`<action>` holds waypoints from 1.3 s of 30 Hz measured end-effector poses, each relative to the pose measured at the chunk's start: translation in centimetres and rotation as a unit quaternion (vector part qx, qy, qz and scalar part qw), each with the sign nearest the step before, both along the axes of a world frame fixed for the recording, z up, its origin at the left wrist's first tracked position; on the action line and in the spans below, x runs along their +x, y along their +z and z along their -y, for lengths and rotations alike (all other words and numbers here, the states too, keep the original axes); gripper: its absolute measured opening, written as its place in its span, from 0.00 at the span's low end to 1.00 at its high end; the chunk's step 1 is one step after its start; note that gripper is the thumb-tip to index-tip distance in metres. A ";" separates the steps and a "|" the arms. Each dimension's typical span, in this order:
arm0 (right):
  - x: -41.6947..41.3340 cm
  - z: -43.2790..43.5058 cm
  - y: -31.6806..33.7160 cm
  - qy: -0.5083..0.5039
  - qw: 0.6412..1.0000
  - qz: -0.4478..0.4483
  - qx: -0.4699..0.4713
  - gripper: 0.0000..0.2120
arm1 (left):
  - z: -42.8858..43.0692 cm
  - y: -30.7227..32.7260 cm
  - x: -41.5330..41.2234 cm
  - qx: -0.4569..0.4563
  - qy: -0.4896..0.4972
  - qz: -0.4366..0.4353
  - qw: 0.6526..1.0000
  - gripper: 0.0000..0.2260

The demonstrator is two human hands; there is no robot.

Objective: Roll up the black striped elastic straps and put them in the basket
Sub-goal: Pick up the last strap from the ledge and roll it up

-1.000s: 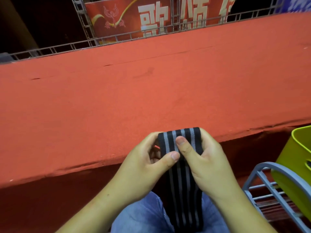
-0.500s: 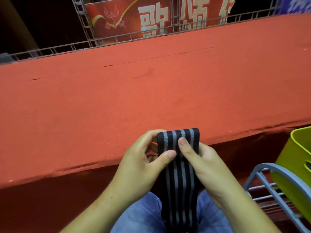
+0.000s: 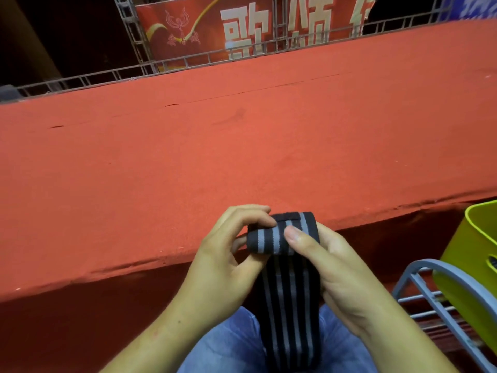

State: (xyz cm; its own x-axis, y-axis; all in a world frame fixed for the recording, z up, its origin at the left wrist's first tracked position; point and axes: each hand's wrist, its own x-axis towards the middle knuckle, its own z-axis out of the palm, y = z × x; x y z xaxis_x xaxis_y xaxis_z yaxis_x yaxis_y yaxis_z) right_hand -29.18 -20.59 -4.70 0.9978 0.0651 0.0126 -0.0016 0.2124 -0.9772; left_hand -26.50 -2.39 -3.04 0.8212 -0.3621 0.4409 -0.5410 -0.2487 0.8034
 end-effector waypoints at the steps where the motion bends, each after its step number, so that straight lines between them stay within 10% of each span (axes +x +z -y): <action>1: 0.0 0.1 -0.1 -0.005 1.000 0.006 0.002 0.20 | -0.1 0.0 -0.1 0.005 -0.013 -0.024 1.000 0.25; 6: 0.0 0.5 0.1 -0.002 1.000 0.024 0.004 0.13 | -0.2 0.2 -0.3 -0.013 -0.058 -0.179 0.982 0.33; 20: -1.5 -2.6 1.1 -0.075 0.983 0.124 -0.113 0.06 | -1.3 2.4 -2.8 0.070 0.005 -0.139 0.988 0.23; 39: -4.1 -2.4 4.1 0.077 0.994 -0.056 -0.056 0.30 | -3.9 5.7 -4.2 0.100 0.026 -0.027 0.994 0.16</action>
